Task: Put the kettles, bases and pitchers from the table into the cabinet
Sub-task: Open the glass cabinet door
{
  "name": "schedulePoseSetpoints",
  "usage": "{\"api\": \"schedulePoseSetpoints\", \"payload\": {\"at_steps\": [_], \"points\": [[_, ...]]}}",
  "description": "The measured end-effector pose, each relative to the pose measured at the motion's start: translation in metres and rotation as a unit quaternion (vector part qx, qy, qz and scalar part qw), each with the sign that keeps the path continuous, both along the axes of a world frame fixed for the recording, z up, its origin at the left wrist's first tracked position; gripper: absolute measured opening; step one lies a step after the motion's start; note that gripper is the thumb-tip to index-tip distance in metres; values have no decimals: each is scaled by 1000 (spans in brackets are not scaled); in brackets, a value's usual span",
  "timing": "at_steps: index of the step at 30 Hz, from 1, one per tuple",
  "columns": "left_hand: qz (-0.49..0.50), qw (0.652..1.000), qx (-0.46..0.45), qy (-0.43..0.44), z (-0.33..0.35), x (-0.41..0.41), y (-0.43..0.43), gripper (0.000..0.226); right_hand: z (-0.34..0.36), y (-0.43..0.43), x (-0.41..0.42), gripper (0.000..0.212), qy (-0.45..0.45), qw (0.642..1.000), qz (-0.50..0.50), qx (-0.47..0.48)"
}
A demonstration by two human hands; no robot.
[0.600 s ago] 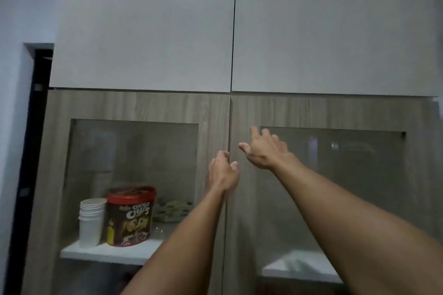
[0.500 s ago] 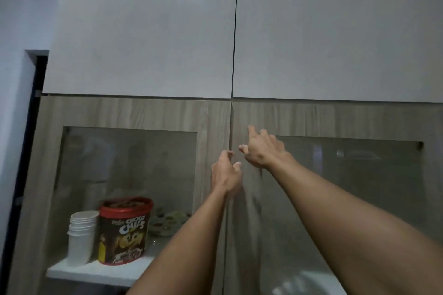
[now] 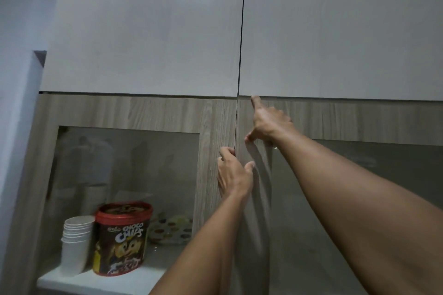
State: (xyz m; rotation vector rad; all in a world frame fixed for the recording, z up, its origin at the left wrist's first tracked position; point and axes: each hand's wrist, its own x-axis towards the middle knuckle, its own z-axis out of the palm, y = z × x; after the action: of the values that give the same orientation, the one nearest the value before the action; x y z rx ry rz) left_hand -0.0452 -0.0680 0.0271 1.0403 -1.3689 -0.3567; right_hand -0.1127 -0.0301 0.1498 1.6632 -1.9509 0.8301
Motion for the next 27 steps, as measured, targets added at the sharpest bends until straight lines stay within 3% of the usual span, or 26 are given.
{"api": "schedulePoseSetpoints", "payload": {"at_steps": [2, 7, 10, 14, 21, 22, 25, 27], "points": [[-5, 999, 36, -4, 2, 8, 9, 57, 0, 10, 2, 101, -9, 1000, 8, -4], [-170, 973, 143, -65, -28, 31, 40, 62, -7, 52, 13, 106, -22, 999, 21, -10], [-156, 980, 117, -40, -46, 37, 77, 54, -28, 85, 20, 113, -38, 999, 18, -17], [-143, 982, 109, -54, -50, 43, 143, 42, -73, 143, 26, 103, -129, 989, 41, -60], [-209, 976, 38, -51, -64, 34, 279, 35, -75, 289, 38, 112, -262, 962, 23, -70], [-212, 976, 27, -53, -65, 27, 298, 32, -75, 309, 39, 105, -253, 965, -2, -73], [-213, 976, -4, -52, -71, 5, 361, 29, -72, 362, 31, 59, -207, 965, -91, -132], [-226, 973, -25, -42, -75, -14, 399, 27, -70, 396, 21, 45, -211, 954, -136, -163]]}}
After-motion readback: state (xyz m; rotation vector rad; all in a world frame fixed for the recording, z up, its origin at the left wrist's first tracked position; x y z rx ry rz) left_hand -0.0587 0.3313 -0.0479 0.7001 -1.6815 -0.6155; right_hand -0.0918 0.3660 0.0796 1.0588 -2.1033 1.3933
